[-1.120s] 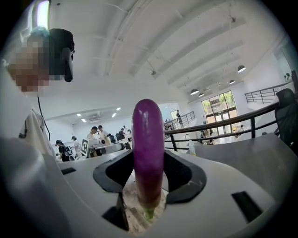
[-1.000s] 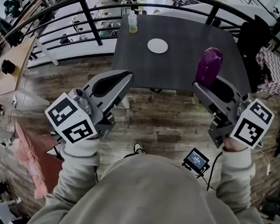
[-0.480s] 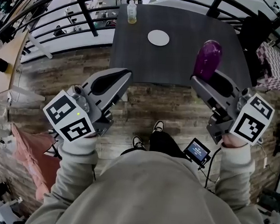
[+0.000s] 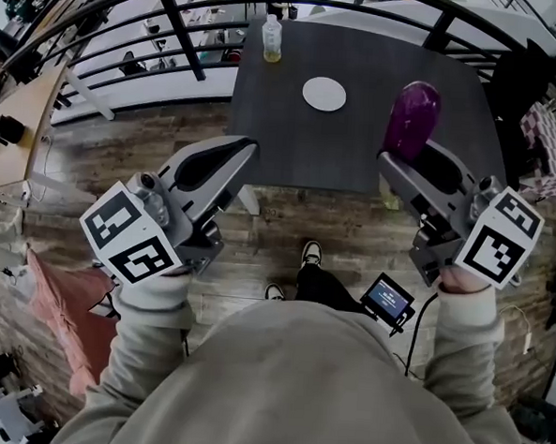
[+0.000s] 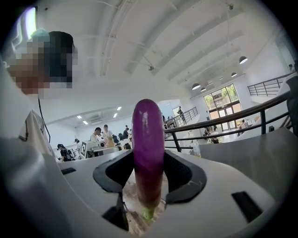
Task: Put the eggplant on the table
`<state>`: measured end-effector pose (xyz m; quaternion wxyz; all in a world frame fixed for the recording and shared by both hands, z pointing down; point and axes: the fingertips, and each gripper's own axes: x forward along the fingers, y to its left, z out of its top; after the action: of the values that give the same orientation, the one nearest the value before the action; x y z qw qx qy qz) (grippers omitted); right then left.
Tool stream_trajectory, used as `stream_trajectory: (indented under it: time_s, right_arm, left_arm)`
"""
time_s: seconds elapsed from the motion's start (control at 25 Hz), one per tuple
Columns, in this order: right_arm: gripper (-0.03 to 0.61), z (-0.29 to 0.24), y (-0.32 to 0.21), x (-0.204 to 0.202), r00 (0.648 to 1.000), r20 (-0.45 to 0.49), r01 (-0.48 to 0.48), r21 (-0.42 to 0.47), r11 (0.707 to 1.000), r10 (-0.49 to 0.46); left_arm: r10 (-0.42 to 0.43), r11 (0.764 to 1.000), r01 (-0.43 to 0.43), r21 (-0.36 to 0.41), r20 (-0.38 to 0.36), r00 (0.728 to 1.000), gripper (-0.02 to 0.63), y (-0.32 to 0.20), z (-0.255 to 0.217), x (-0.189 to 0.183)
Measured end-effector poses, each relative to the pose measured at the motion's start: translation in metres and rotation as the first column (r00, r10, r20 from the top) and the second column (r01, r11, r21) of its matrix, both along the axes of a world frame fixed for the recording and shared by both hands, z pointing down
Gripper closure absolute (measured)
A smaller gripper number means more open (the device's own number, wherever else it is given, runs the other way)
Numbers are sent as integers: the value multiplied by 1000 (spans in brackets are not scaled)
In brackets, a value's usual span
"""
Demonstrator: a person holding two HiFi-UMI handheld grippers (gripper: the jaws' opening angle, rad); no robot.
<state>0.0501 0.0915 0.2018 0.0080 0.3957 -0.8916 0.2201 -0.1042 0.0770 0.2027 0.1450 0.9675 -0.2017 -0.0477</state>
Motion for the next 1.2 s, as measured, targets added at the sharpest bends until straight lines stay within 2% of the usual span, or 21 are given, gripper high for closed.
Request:
stream_trajectory:
  time_s: [0.12,0.36,1.0,1.2]
  right_arm:
    - [367,3,-21,6,1000,6,6,10,1000,-6]
    - [367,3,-84,47,1000,13,19,-6,1000,-19]
    - [367,0,-158,123,997,65,41,13,999,-41]
    - [367,11,-175,130,995,86,56,0,998,-56]
  left_arm:
    - [-3,1000,3,15,3,1000,607,-19,2,8]
    - [18,1000,-18,1,20,1000,607,-75,3,59]
    - [19,999,-21,28,56,998,607,-151,-11,151]
    - [5,1000,-5,3,64,998,607,-168,-1,153]
